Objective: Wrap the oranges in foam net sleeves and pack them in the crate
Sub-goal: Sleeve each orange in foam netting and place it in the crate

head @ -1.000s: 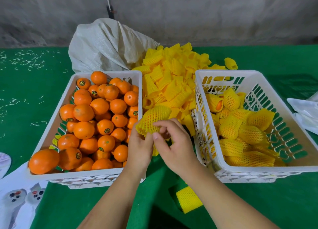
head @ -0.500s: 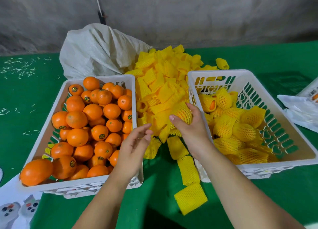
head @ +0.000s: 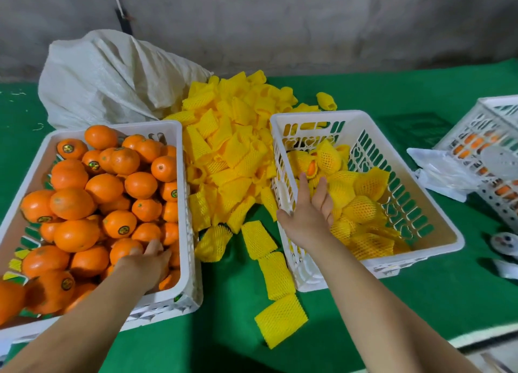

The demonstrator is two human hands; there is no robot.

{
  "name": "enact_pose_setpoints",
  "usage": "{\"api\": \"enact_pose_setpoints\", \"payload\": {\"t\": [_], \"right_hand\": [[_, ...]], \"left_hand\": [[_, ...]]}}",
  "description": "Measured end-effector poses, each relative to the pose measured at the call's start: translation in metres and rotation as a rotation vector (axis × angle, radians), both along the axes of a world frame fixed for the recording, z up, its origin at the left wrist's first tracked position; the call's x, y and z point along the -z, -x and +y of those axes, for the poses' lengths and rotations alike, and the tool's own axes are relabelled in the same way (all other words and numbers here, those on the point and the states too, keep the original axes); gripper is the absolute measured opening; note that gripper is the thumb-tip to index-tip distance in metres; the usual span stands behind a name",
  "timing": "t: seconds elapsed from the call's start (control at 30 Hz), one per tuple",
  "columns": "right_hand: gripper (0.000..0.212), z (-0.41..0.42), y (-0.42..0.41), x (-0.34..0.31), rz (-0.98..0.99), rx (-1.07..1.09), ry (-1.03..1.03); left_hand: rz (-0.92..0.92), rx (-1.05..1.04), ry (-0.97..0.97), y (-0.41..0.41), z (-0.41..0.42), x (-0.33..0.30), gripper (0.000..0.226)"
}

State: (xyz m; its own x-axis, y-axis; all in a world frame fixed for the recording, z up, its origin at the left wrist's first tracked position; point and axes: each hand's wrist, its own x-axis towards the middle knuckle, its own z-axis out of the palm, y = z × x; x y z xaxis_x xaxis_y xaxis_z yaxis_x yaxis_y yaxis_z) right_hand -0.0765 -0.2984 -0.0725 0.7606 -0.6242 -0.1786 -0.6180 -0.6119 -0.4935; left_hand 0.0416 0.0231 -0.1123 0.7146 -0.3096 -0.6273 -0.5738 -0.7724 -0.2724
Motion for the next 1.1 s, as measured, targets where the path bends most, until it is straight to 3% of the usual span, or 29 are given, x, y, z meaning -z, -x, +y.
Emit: {"api": "enact_pose_setpoints", "payload": {"t": [0.13, 0.23, 0.3, 0.43, 0.53, 0.6, 0.67, 0.77, 0.87, 0.97, 1.1], "right_hand": [[0.103, 0.006, 0.0, -0.006, 0.065, -0.089, 0.281], [0.103, 0.012, 0.002, -0.006, 0.072, -0.183, 0.464], [0.093, 0.015, 0.003, -0.006, 0.083, -0.295, 0.572], [0.064, 0.019, 0.005, -0.007, 0.137, -0.501, 0.679], [0.057, 0.028, 0.0, -0.009, 0.199, -0.599, 0.683], [0.056, 0.038, -0.006, -0.008, 0.261, -0.634, 0.646], [0.056, 0.051, -0.013, -0.003, 0.363, -0.625, 0.486], [0.059, 0.069, -0.02, 0.015, 0.692, -0.615, 0.177], [0.063, 0.077, -0.017, 0.036, 0.925, -0.584, 0.024], [0.064, 0.072, -0.008, 0.052, 0.899, -0.518, 0.055], [0.056, 0.055, -0.005, 0.065, 0.77, -0.45, 0.041]], "left_hand": [[-0.098, 0.006, -0.096, -0.001, -0.009, -0.01, 0.052], [-0.127, -0.165, 0.098, -0.002, -0.003, -0.014, 0.039], [-0.116, -0.342, 0.334, -0.007, 0.005, -0.018, 0.037], [-0.178, -0.727, 1.05, -0.004, 0.004, -0.031, 0.073], [-0.303, -0.672, 1.583, 0.02, -0.022, -0.048, 0.069], [-0.238, -0.548, 1.731, 0.037, -0.044, -0.057, 0.063], [-0.167, -0.424, 1.684, 0.05, -0.062, -0.057, 0.063], [-0.166, -0.168, 1.445, 0.059, -0.075, -0.048, 0.077], [-0.205, 0.053, 1.225, 0.059, -0.073, -0.041, 0.078], [-0.286, 0.191, 1.056, 0.06, -0.073, -0.037, 0.073], [-0.28, 0.141, 1.077, 0.059, -0.076, -0.038, 0.071]]}}
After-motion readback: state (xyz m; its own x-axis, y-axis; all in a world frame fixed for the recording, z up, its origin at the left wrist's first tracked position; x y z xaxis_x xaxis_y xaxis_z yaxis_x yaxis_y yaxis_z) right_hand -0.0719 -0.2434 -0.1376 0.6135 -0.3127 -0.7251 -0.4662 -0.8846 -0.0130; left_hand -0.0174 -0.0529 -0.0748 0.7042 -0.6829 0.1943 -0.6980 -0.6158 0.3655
